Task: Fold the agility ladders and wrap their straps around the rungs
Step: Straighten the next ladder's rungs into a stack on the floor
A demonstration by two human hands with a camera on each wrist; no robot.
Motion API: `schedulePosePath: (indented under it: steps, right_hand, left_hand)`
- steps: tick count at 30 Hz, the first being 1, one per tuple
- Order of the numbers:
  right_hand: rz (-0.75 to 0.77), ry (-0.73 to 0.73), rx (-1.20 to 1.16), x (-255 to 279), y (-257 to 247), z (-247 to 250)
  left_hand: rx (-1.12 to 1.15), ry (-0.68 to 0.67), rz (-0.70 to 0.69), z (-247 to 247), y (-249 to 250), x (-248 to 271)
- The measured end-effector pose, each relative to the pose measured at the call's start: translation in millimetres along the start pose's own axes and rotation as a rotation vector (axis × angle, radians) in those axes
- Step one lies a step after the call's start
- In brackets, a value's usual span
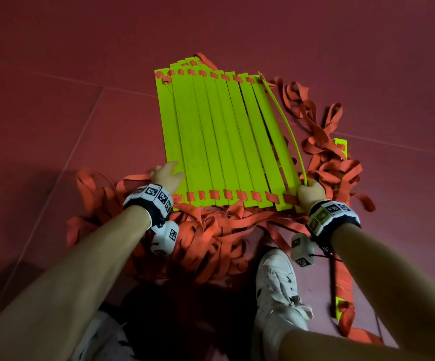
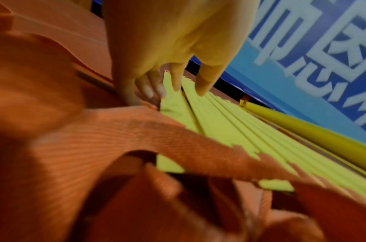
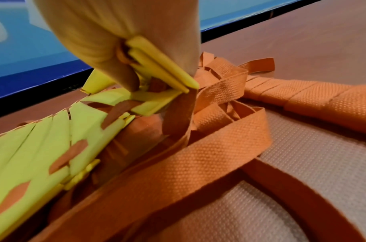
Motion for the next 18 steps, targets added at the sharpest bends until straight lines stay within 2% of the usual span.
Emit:
schedulePosePath:
  steps: [2, 3, 6, 8, 14, 18]
  right_hand:
    - [0.020, 0.012, -0.028, 0.8, 2.2, 5.2]
    - [0.033, 0.026, -0.047, 2.6, 2.0, 8.2]
    - [0.091, 0.045, -0.124, 6.1, 0.4, 14.7]
    - [0.096, 0.004, -0.180, 1.4, 1.0, 15.0]
    - [0.062, -0.078, -0.261, 2.0, -7.5, 25.7]
    - [0.076, -0.100, -0.263, -6.5, -7.1, 25.9]
  left_hand:
    - [-0.159, 0.006, -0.006, 4.6, -8.5, 1.5]
    - [-0.130, -0.011, 0.002, 2.5, -11.5, 2.0]
    - [0.188, 0.010, 0.100, -7.7, -14.8, 7.0]
    - [0.255, 0.003, 0.150, -15.0, -11.7, 11.6]
    - [0.315, 0.117, 0.038, -12.1, 1.0, 16.2]
    - [0.598, 0.129, 0.086, -2.6, 7.7, 20.7]
Point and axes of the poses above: each hand's wrist, its own x-axis away from the middle knuckle, its own z-axis out of the back of the hand, y = z × x, the point moved 6 cm from there along -x, towards the middle knuckle, and after that the axes turned 11 degrees about -z, right-handed, at the moved point
